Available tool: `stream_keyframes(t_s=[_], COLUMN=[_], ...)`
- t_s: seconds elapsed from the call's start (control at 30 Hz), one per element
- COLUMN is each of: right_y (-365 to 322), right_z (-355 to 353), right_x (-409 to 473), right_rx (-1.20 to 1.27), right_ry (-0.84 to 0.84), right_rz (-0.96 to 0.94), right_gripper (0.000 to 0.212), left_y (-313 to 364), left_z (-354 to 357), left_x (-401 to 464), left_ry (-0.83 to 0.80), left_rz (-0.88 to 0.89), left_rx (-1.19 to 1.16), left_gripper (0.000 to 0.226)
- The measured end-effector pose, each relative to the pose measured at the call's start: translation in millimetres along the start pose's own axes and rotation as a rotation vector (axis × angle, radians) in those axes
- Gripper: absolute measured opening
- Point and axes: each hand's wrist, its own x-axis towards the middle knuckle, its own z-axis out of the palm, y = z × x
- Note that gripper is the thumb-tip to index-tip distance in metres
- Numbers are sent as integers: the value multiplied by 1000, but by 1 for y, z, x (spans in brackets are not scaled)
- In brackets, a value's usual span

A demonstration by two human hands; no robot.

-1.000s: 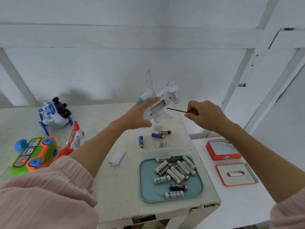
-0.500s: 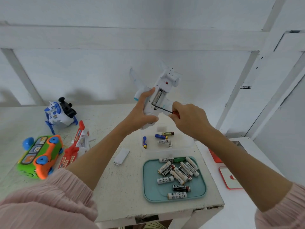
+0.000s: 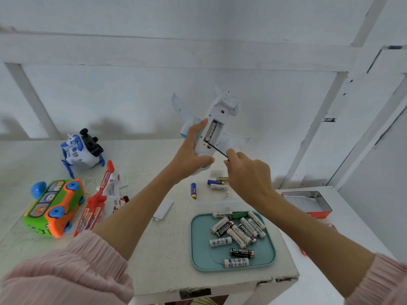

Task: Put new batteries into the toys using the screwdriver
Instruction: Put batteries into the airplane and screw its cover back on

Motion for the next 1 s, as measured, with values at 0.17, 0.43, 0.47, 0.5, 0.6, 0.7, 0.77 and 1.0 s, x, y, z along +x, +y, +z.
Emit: stream_keyframes(t_s=[0.17, 0.43, 0.47, 0.5, 0.6, 0.7, 0.77, 1.0], right_y=[4, 21, 24, 27, 36, 40, 42, 46], right_z=[5, 3, 2, 0, -5, -6, -3, -5], right_x=[-3, -6, -6, -5, 1, 11, 16, 29], right_rx=[59, 45, 50, 55, 56, 59, 30, -39], right_ry=[53, -21, -25, -28, -24, -39, -54, -247], right_rz=[10, 75, 78, 75, 66, 74, 82, 102], right_gripper=[16, 18, 18, 17, 14, 18, 18, 20], left_y=[-1, -8, -9, -11, -15, -18, -20, -30], left_z=[4, 0, 0, 1, 2, 4, 5, 5], left_x=[8, 16, 15, 15, 15, 16, 18, 24], left_ry=[18, -56, -70, -84, -109, -131, -144, -188], left_rz=[-4, -4, -10, -17, -35, -44, -40, -8], left_rx=[-15, 186, 203, 218, 239, 256, 263, 395], left_gripper=[89, 90, 90, 89, 89, 90, 91, 92])
